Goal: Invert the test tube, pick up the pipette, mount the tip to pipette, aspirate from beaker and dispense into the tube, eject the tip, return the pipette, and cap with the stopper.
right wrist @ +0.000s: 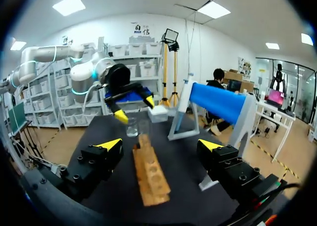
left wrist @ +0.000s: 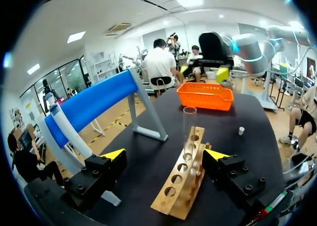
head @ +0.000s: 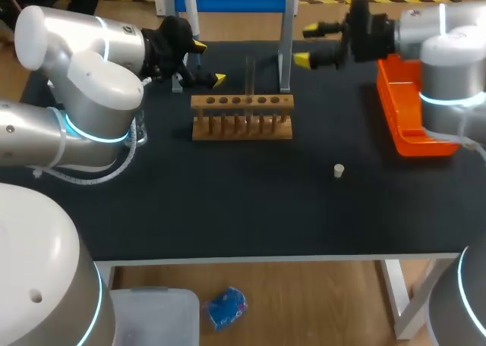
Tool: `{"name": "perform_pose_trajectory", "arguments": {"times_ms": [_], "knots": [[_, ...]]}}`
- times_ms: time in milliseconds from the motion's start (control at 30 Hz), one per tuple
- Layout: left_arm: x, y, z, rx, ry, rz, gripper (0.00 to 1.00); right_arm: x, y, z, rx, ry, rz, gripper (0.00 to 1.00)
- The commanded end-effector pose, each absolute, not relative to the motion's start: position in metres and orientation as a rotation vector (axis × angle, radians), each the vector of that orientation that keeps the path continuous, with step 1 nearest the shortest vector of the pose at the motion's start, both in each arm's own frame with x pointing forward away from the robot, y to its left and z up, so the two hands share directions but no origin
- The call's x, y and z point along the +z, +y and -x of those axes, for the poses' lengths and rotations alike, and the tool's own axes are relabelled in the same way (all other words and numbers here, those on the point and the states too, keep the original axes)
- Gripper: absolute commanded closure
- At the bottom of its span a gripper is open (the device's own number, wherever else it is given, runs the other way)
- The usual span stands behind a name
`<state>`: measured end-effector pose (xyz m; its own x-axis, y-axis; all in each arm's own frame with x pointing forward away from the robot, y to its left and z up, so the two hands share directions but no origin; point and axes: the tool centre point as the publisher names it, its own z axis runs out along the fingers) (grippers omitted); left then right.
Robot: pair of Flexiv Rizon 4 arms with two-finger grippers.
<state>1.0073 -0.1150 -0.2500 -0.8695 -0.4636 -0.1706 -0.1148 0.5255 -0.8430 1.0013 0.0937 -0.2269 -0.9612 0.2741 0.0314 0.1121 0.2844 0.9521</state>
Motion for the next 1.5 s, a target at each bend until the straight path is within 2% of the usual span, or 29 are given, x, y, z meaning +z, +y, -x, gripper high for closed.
{"name": "perform_pose_trajectory", "arguments": {"times_ms": [33,267,867,1000,1500], "knots": [[-0.25,-0.115,-1.008,-1.283,2.395,0.475,0.0,-0.224,0.053,-0.94,1.747,2.411,-0.431,0.0],[-0.25,-0.115,-1.008,-1.283,2.395,0.475,0.0,-0.257,0.041,-0.9,1.681,2.552,-0.492,0.0],[-0.25,-0.115,-1.008,-1.283,2.395,0.475,0.0,-0.257,0.041,-0.9,1.681,2.552,-0.492,0.0],[-0.25,-0.115,-1.008,-1.283,2.395,0.475,0.0,-0.285,0.047,-0.905,1.697,2.597,-0.509,0.0],[-0.25,-0.115,-1.008,-1.283,2.395,0.475,0.0,-0.348,0.018,-0.85,1.571,2.674,-0.382,0.0]]}}
